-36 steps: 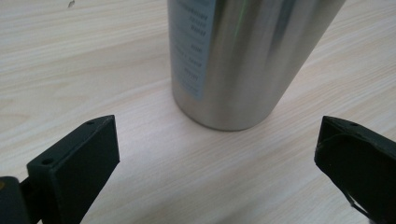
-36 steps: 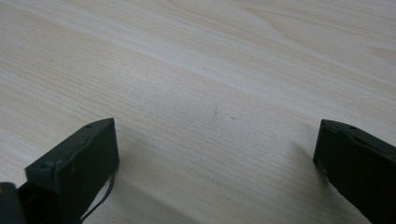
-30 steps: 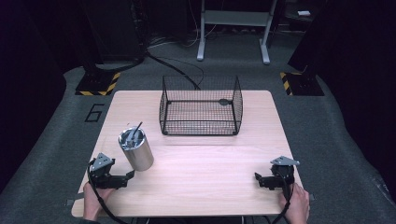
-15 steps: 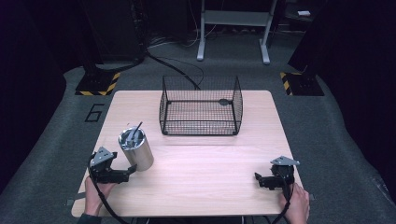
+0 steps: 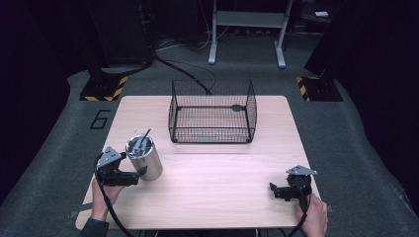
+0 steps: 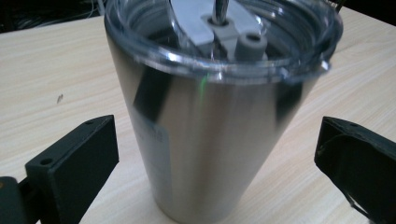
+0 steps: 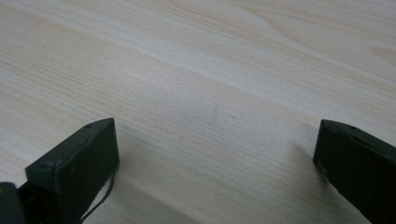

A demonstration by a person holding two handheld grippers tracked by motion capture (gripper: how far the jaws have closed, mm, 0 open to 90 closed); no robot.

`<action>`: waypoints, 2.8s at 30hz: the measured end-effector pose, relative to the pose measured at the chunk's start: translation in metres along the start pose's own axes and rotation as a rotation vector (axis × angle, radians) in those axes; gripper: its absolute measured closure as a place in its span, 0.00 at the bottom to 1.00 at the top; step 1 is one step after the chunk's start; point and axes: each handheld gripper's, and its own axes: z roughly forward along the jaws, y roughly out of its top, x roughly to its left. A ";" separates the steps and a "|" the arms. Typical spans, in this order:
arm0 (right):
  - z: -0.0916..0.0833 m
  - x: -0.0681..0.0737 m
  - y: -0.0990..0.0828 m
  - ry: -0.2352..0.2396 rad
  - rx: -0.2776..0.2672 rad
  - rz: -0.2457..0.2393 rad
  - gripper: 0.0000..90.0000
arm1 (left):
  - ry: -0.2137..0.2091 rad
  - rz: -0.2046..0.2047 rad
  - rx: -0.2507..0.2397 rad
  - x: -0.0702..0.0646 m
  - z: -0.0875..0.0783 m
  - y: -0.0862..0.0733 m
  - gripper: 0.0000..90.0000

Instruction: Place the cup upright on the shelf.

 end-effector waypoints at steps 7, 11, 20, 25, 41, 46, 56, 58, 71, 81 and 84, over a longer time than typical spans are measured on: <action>0.000 0.000 0.000 0.000 0.000 -0.002 0.00 | -0.006 0.000 -0.019 0.003 0.005 0.011 0.00; 0.000 0.000 0.000 0.000 0.000 -0.001 0.00 | -0.014 -0.006 -0.034 0.004 0.008 0.016 0.00; 0.000 0.000 0.000 0.000 0.000 -0.001 0.00 | -0.025 -0.010 -0.061 0.004 0.015 0.025 0.00; 0.000 0.000 0.000 0.000 0.002 -0.003 0.00 | -0.020 -0.013 -0.073 0.004 0.019 0.028 0.00; 0.000 0.000 0.000 0.000 0.002 -0.003 0.00 | -0.004 0.005 -0.068 0.002 0.030 0.031 0.01; 0.000 0.000 0.000 0.000 0.002 -0.003 0.00 | 0.012 0.016 -0.074 0.001 0.032 0.033 0.02; 0.000 0.000 0.000 0.000 0.002 -0.003 0.00 | 0.033 0.011 -0.079 -0.001 0.034 0.034 0.03; 0.000 0.000 0.000 0.000 0.002 -0.003 0.00 | 0.034 0.007 -0.080 -0.001 0.034 0.034 0.03; 0.000 0.000 0.000 0.000 0.002 -0.003 0.00 | 0.036 0.020 -0.082 0.000 0.033 0.033 0.04; 0.000 0.000 0.000 0.000 0.002 -0.003 0.00 | 0.041 0.029 -0.080 0.000 0.031 0.033 0.04; 0.000 0.000 0.000 0.001 0.002 -0.003 0.00 | 0.040 0.032 -0.085 -0.001 0.031 0.034 0.04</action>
